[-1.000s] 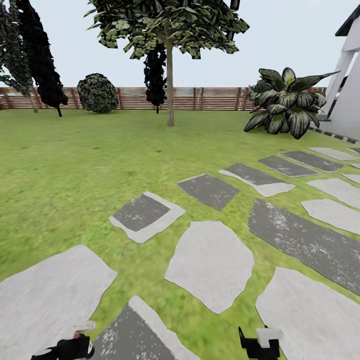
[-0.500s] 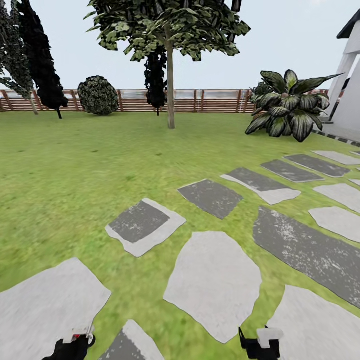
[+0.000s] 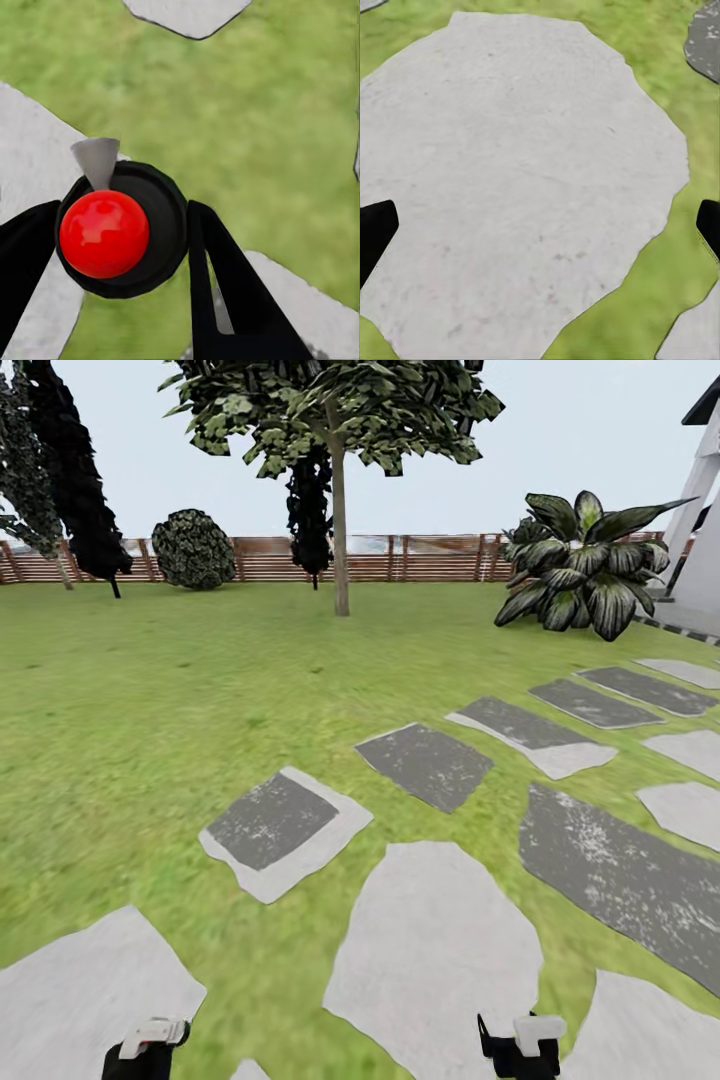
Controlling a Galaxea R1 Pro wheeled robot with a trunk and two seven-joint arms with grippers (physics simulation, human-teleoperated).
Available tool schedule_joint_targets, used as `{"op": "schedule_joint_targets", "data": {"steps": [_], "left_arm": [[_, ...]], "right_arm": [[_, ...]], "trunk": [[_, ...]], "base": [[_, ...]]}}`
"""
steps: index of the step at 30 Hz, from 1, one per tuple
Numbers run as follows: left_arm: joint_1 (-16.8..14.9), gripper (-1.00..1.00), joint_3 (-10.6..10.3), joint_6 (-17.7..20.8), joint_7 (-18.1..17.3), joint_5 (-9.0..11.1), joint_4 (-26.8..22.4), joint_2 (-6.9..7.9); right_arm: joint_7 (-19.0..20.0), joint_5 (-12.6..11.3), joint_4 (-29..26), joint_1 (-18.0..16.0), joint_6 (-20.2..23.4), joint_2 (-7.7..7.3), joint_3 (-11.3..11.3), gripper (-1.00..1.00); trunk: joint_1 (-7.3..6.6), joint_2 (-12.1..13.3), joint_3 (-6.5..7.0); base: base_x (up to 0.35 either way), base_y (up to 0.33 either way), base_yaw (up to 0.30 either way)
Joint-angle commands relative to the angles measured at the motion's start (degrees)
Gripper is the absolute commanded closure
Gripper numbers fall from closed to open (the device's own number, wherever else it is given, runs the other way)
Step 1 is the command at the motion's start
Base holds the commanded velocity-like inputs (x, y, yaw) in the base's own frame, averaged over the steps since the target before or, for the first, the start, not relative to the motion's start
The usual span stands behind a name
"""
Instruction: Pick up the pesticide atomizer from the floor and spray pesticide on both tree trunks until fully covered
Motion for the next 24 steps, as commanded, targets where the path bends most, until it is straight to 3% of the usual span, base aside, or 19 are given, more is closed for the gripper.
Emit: {"op": "schedule_joint_targets", "data": {"steps": [1, 24], "left_arm": [[0.12, 1.00, 0.50, -0.70, -0.29, -0.53, 0.05, -0.03], [0.68, 1.00, 0.57, -1.47, -0.21, -0.49, 0.07, -0.14]], "right_arm": [[-0.32, 0.35, 0.04, -0.04, -0.13, 0.00, 0.03, -1.00], [-0.39, 0.32, 0.04, -0.03, -0.13, 0.00, 0.03, -1.00]], "trunk": [[0.02, -0.02, -0.05], [0.02, -0.02, -0.05]], "base": [[0.339, 0.000, 0.000], [0.339, 0.000, 0.000]]}}
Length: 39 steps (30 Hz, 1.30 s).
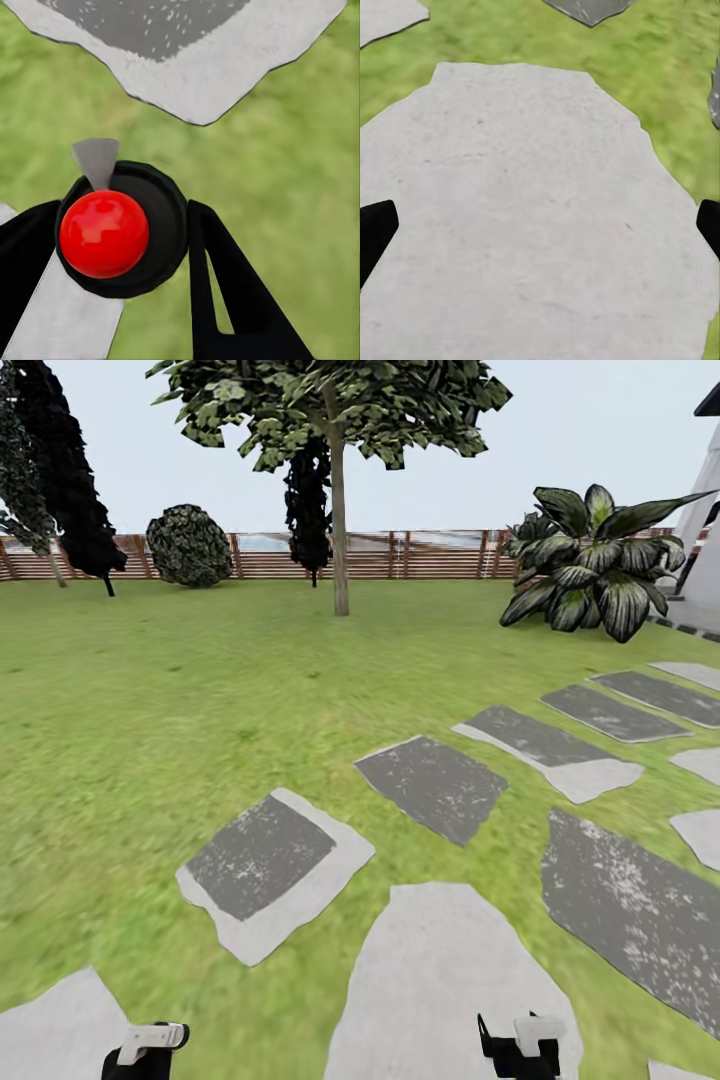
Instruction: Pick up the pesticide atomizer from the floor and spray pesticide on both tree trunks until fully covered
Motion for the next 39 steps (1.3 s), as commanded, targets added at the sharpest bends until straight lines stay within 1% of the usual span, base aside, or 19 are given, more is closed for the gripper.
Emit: {"op": "schedule_joint_targets", "data": {"steps": [1, 12, 21, 39], "left_arm": [[-0.05, 1.00, 0.51, -0.22, -0.29, -0.55, 0.03, -0.05], [-0.05, 1.00, 0.52, -0.22, -0.29, -0.54, 0.03, -0.09], [-0.05, 1.00, 0.52, -0.30, -0.29, -0.54, 0.04, -0.09], [-0.05, 1.00, 0.52, -0.22, -0.29, -0.54, 0.03, -0.09]], "right_arm": [[-0.30, 0.35, 0.05, -0.03, -0.13, 0.00, 0.03, -1.00], [-0.35, 0.35, 0.05, -0.03, -0.13, 0.00, 0.03, -1.00], [-0.36, 0.35, 0.05, -0.03, -0.13, 0.00, 0.03, -1.00], [-0.19, 0.36, 0.05, 0.02, -0.13, 0.08, 0.03, -1.00]], "trunk": [[0.02, -0.02, -0.05], [0.02, -0.02, -0.05], [0.02, -0.02, -0.05], [0.02, -0.02, -0.05]], "base": [[0.339, 0.000, 0.000], [0.339, 0.000, -0.001], [0.339, 0.000, -0.153], [0.339, 0.000, -0.007]]}}
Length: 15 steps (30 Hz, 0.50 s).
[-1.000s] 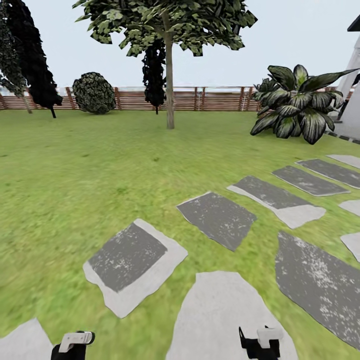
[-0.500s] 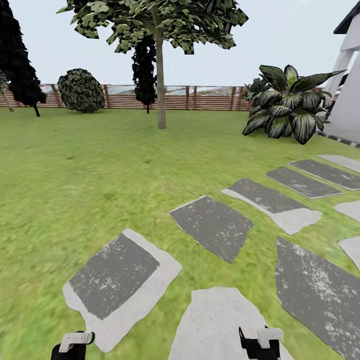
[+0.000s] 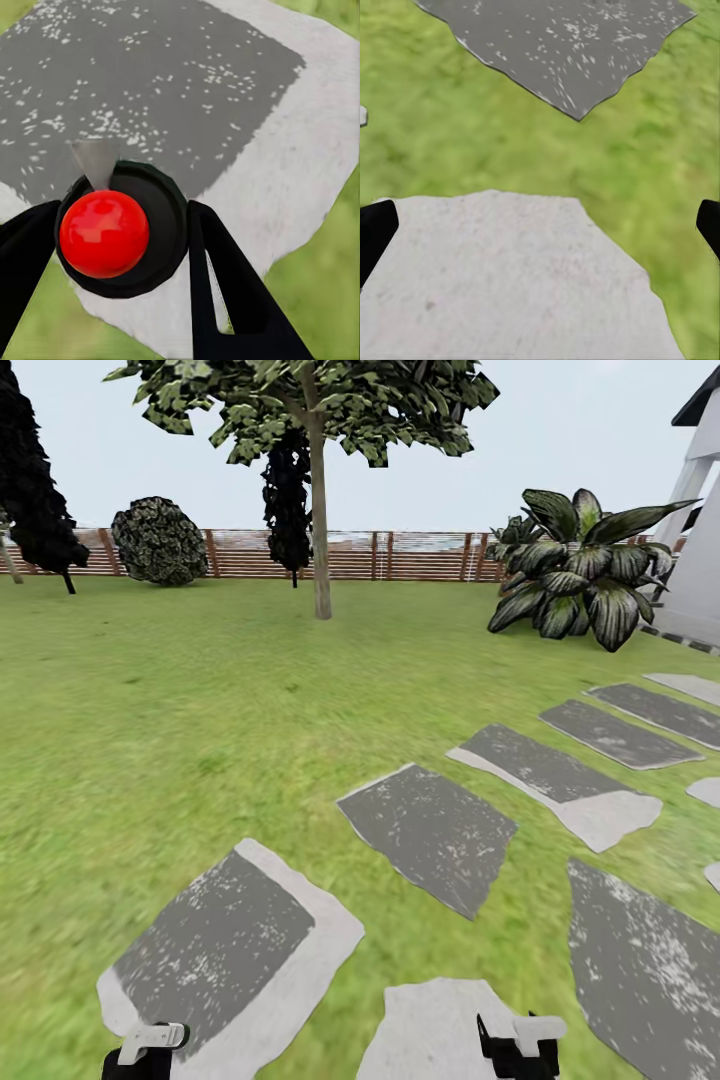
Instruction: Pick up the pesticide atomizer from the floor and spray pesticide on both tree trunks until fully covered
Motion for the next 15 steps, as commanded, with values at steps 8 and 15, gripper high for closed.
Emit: {"op": "schedule_joint_targets", "data": {"steps": [8, 15], "left_arm": [[-0.05, 1.00, 0.51, -0.22, -0.29, -0.54, 0.04, -0.02], [-0.05, 1.00, 0.51, -0.22, -0.29, -0.54, 0.05, -0.02]], "right_arm": [[-0.30, 0.33, 0.04, -0.10, -0.13, 0.00, 0.03, -1.00], [-0.31, 0.33, 0.04, -0.08, -0.13, 0.00, 0.03, -1.00]], "trunk": [[0.02, -0.02, -0.05], [0.02, -0.02, -0.05]], "base": [[0.339, 0.000, 0.026], [0.339, 0.000, 0.141]]}}
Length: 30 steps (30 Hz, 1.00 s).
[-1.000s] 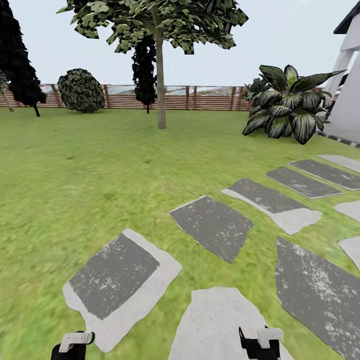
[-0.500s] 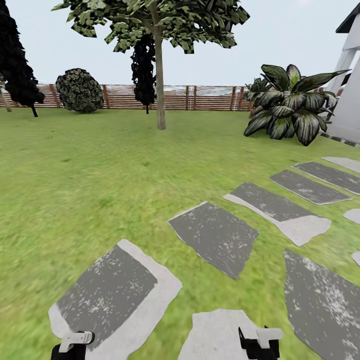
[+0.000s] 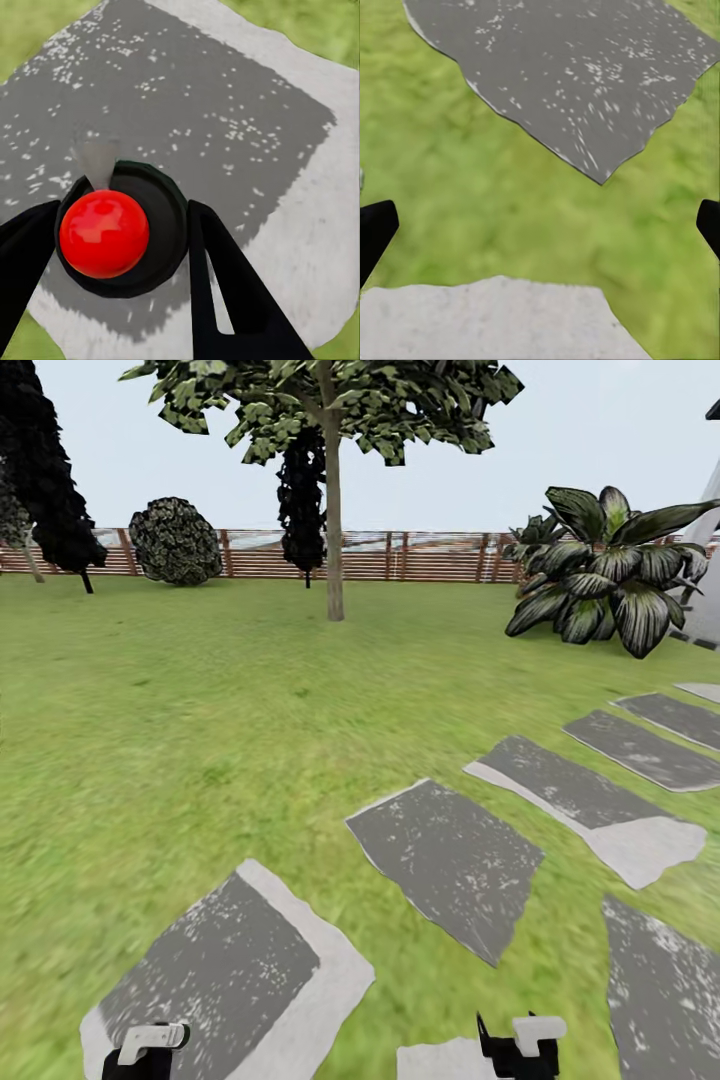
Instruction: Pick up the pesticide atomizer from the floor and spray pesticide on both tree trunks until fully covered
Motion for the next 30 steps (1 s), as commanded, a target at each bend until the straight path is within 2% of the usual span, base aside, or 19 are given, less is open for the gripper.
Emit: {"op": "schedule_joint_targets", "data": {"steps": [1, 30], "left_arm": [[-0.05, 1.00, 0.50, -0.22, -0.29, -0.54, 0.03, -0.02], [-0.05, 1.00, 0.50, -0.22, -0.29, -0.60, 0.02, -0.19]], "right_arm": [[-0.30, 0.35, 0.04, -0.01, -0.13, -0.02, 0.03, -1.00], [-0.29, 0.43, 0.04, 0.00, -0.13, -0.09, 0.03, -1.00]], "trunk": [[0.02, -0.02, -0.05], [0.02, -0.02, -0.05]], "base": [[0.339, 0.000, 0.022], [0.339, 0.000, 0.001]]}}
